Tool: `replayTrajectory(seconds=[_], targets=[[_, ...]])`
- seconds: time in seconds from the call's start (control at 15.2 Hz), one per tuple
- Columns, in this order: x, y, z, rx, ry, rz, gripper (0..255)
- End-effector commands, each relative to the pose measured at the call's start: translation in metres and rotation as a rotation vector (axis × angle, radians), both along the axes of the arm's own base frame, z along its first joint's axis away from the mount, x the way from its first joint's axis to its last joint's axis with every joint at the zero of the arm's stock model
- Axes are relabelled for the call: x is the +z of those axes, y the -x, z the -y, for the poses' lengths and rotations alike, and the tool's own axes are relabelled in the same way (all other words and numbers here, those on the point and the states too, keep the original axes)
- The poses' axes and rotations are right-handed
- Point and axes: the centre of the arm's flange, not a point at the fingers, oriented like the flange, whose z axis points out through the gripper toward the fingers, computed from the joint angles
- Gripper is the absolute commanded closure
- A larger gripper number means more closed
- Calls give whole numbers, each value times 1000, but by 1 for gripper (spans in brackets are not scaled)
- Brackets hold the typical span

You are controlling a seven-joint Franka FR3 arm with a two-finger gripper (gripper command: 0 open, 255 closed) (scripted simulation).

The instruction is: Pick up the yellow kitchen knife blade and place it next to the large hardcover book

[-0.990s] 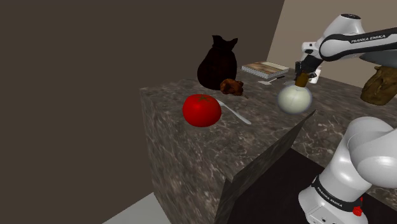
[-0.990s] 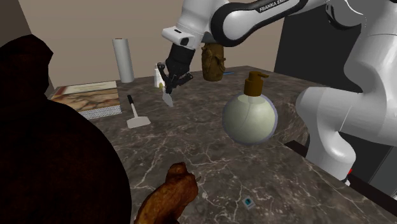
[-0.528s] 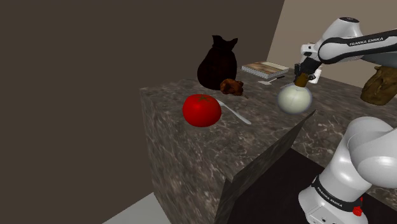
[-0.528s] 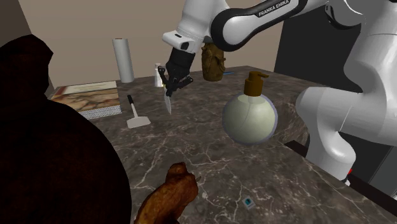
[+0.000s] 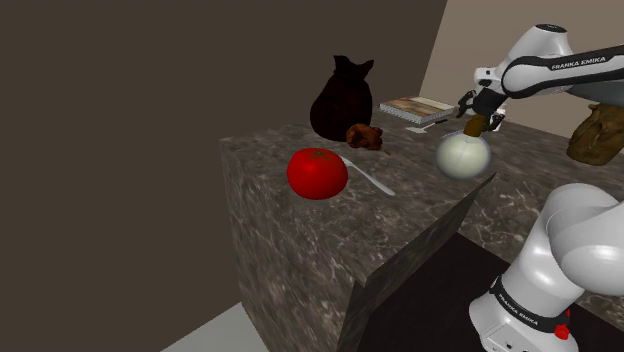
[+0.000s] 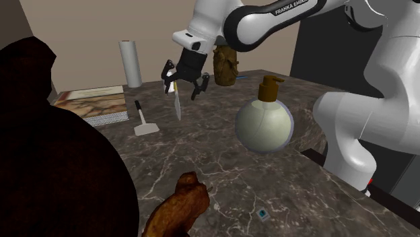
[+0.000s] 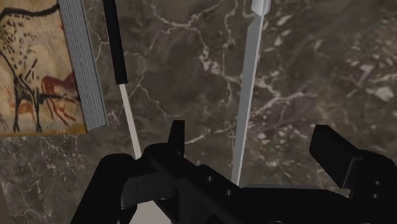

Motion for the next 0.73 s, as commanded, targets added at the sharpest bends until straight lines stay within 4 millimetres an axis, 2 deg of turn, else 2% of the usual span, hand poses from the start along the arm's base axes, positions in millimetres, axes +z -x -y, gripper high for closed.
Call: replayTrajectory(seconds=[0.0, 0.13, 0.66], targets=[[18, 7, -4, 0, 0, -1, 0], [39, 15, -10, 0, 0, -1, 0], [39, 15, -10, 0, 0, -1, 0]])
